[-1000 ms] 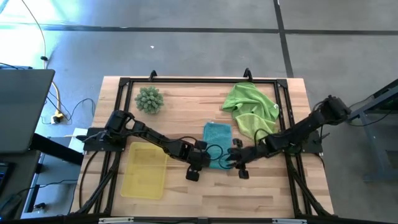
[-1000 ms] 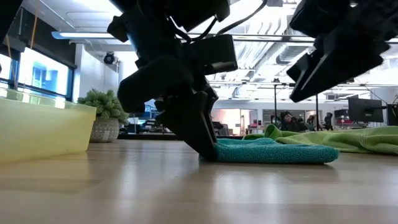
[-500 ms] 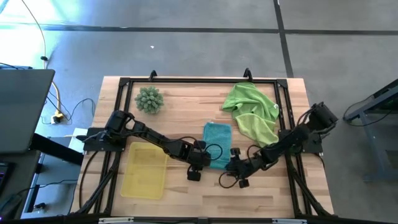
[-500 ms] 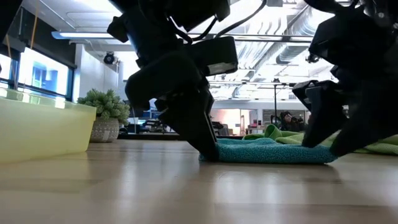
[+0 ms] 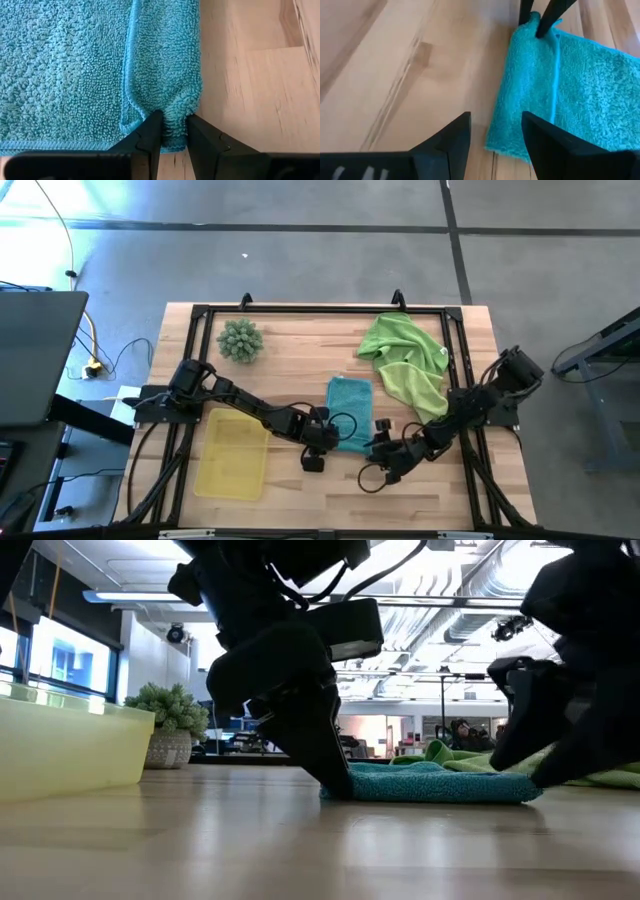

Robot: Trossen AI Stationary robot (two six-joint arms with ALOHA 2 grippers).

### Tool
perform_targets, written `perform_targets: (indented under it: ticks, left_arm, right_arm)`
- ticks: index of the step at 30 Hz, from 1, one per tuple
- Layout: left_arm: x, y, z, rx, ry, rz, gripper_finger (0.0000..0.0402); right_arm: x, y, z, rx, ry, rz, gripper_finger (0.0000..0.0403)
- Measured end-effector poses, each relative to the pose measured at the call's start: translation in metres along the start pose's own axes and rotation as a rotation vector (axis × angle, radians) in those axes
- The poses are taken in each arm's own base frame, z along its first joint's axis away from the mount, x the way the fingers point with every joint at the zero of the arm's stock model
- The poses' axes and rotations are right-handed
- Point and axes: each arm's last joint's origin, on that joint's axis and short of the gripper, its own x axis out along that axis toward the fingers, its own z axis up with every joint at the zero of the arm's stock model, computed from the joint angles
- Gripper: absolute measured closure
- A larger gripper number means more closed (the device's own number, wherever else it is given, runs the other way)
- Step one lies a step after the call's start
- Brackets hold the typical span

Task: Roll microfiber towels into tight, uniform cylinder then place into a basket
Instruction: Roll the blue towel

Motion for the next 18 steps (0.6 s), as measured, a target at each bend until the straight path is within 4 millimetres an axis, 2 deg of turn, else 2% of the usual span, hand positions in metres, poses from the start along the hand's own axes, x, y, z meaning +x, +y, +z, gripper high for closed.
perform_targets:
  ticks: [4, 10, 14, 18]
  left_arm:
    - [0.0, 0.0, 0.0, -0.012, 0.001, -0.001, 0.0325]
    - [0.0, 0.0, 0.0, -0.109, 0.002, -0.008, 0.0325]
    - [-0.002, -0.001, 0.001, -0.208, -0.002, -0.014, 0.0325]
    - [-0.004, -0.001, 0.002, -0.245, -0.011, -0.025, 0.0328]
  right_arm:
    - [0.007, 0.0, -0.009, -0.02, 0.053, -0.048, 0.0233]
    - [0.016, 0.002, -0.016, 0.075, 0.06, -0.112, 0.0239]
    - [0.017, 0.002, -0.018, 0.198, 0.072, -0.121, 0.0269]
    - [0.017, 0.002, -0.019, 0.243, 0.077, -0.125, 0.0317]
